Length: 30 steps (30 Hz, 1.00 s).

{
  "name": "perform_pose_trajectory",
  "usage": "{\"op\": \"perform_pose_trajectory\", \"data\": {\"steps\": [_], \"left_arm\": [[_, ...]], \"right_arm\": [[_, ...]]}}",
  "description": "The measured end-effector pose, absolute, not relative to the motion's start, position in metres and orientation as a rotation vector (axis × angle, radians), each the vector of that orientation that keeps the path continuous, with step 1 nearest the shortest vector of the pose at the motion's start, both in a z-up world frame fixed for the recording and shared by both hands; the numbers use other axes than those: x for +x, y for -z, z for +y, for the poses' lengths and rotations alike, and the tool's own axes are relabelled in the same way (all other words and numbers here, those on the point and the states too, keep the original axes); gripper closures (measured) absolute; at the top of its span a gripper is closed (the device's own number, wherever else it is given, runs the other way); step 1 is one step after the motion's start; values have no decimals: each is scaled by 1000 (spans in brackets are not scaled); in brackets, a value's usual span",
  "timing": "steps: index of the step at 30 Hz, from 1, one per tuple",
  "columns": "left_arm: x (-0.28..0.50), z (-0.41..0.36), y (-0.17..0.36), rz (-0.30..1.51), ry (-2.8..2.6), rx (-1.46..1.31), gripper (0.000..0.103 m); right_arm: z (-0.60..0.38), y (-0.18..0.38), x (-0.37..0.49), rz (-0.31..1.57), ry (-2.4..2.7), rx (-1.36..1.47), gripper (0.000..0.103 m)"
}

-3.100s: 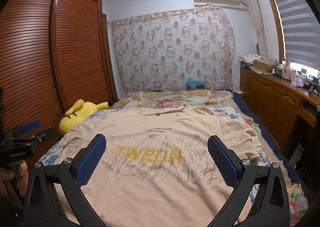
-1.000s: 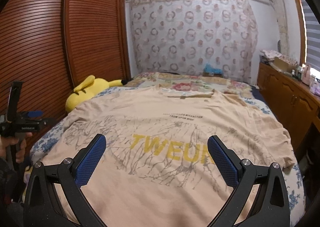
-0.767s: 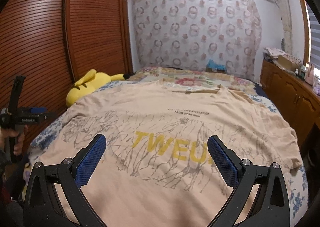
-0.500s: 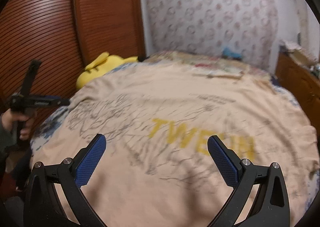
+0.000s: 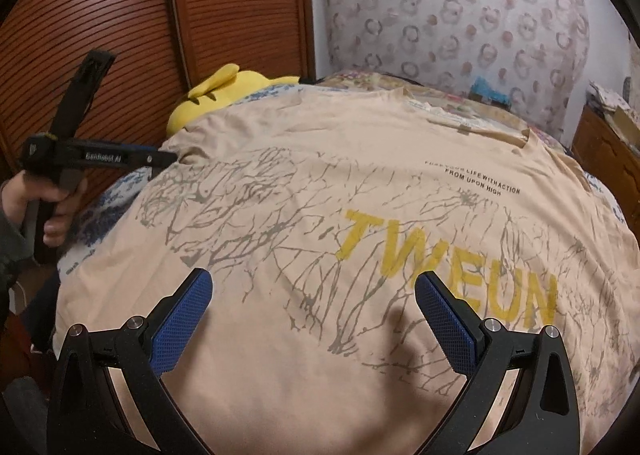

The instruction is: Fold small clothes

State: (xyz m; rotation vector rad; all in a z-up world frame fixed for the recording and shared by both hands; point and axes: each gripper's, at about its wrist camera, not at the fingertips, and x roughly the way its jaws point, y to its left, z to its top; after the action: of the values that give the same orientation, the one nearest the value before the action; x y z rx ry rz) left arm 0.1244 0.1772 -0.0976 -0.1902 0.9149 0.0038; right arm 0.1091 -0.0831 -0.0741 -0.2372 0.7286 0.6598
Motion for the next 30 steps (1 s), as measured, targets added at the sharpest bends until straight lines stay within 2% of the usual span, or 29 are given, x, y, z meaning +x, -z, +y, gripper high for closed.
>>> {"op": "perform_pose_trajectory", "data": {"steps": [1, 3, 6, 14, 16, 19, 25, 27, 28, 29, 30], "left_arm": [[126, 176, 97, 916, -23, -168, 74], [129, 175, 96, 923, 4, -174, 97], [133, 169, 84, 900, 6, -144, 101], [155, 114, 24, 817, 113, -30, 101], [158, 94, 14, 818, 165, 0, 95], [156, 69, 4, 800, 207, 50, 93], [142, 72, -3, 791, 213, 52, 78], [136, 86, 1, 799, 181, 45, 60], [133, 90, 5, 798, 169, 38, 55], [130, 96, 9, 797, 163, 27, 46], [127, 107, 13, 801, 155, 7, 42]], "right_arm": [[-83, 75, 110, 735, -658, -236, 0], [-83, 76, 111, 741, -654, -231, 0], [-85, 76, 111, 739, -652, -224, 0], [-83, 77, 107, 724, -634, -232, 0], [-83, 77, 107, 716, -629, -237, 0], [-85, 77, 106, 709, -626, -235, 0], [-88, 76, 107, 714, -632, -209, 0], [-90, 77, 108, 718, -635, -196, 0], [-91, 77, 108, 718, -637, -190, 0], [-91, 76, 109, 717, -639, -181, 0], [-92, 75, 109, 715, -639, -174, 0]]}}
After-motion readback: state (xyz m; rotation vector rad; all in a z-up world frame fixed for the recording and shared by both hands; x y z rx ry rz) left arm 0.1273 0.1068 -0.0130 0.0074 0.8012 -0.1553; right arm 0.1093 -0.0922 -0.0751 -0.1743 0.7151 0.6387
